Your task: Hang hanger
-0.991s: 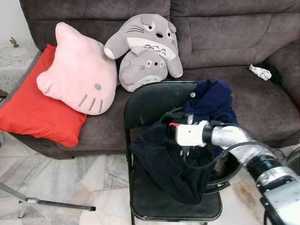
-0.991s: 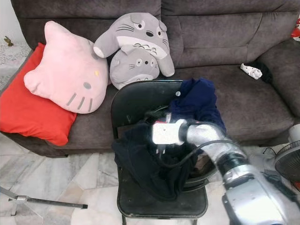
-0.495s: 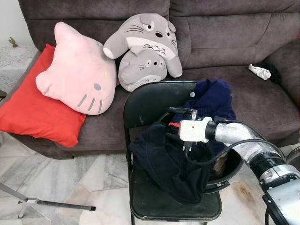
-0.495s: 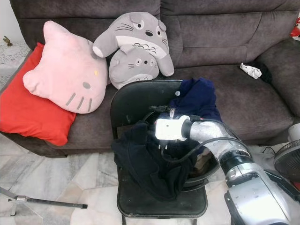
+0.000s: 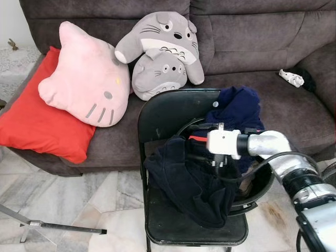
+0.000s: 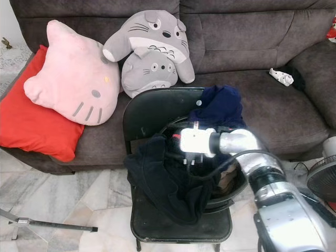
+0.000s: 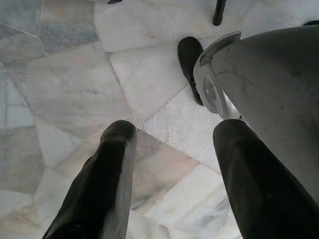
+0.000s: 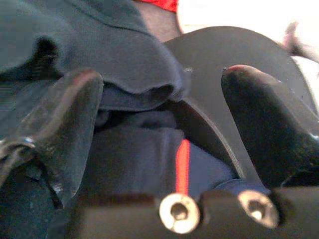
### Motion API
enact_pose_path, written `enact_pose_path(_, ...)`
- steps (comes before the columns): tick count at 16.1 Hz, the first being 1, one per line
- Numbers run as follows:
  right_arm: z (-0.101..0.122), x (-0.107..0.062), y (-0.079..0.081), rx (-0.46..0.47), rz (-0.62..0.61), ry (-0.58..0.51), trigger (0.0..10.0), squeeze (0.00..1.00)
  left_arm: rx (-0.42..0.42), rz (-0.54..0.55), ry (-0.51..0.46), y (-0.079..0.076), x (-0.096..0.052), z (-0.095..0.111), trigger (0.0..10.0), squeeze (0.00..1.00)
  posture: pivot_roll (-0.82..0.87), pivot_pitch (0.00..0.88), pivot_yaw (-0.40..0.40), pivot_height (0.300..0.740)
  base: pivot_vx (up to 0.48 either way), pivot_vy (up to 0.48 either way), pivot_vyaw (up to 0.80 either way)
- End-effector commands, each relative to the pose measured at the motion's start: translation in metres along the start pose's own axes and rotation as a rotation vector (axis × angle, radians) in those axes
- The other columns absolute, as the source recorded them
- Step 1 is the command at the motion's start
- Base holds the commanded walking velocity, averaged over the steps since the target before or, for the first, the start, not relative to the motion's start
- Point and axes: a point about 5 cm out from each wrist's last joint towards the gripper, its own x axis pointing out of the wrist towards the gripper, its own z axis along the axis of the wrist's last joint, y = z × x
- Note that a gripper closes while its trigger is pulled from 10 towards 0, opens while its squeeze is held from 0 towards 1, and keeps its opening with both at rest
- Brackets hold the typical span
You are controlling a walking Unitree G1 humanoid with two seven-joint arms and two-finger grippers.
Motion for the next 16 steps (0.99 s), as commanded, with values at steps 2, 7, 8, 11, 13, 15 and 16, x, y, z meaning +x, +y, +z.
enact_pose_path(2, -0.001, -0.002, 0.006, 0.041, 0.072, -0.022, 10.0, 0.00, -0.015, -0.002, 0.051, -0.001, -0.003, -0.015, 10.0, 0.00, -0.03, 0.259, 0.019, 0.740, 0.000, 0.000, 0.00)
enact_pose_path(7, 0.001, 0.004, 0.010, 0.061, 0.104, -0.036, 10.0, 0.00, -0.017, -0.001, 0.051, -0.001, -0.003, -0.016, 10.0, 0.00, -0.03, 0.255, 0.020, 0.740, 0.000, 0.000, 0.00)
enact_pose_path(8, 0.000, 0.005, 0.011, 0.055, 0.104, -0.028, 10.0, 0.00, -0.016, -0.001, 0.050, -0.001, -0.004, -0.016, 10.0, 0.00, -0.03, 0.253, 0.021, 0.740, 0.000, 0.000, 0.00)
enact_pose_path(11, -0.002, 0.007, 0.015, 0.046, 0.117, -0.007, 10.0, 0.00, -0.017, 0.000, 0.050, -0.001, -0.004, -0.016, 10.0, 0.00, -0.02, 0.249, 0.020, 0.740, 0.000, 0.000, 0.00)
enact_pose_path(13, -0.003, 0.009, 0.016, 0.046, 0.110, -0.001, 10.0, 0.00, -0.017, 0.000, 0.050, -0.001, -0.004, -0.016, 10.0, 0.00, -0.02, 0.247, 0.020, 0.740, 0.000, 0.000, 0.00)
enact_pose_path(15, -0.004, 0.010, 0.018, 0.051, 0.102, 0.001, 10.0, 0.00, -0.016, -0.001, 0.049, -0.001, -0.004, -0.016, 10.0, 0.00, -0.02, 0.246, 0.019, 0.740, 0.000, 0.000, 0.00)
enact_pose_path(16, -0.005, 0.012, 0.019, 0.057, 0.086, 0.004, 10.0, 0.00, -0.017, 0.000, 0.048, -0.001, -0.004, -0.016, 10.0, 0.00, -0.02, 0.248, 0.019, 0.740, 0.000, 0.000, 0.00)
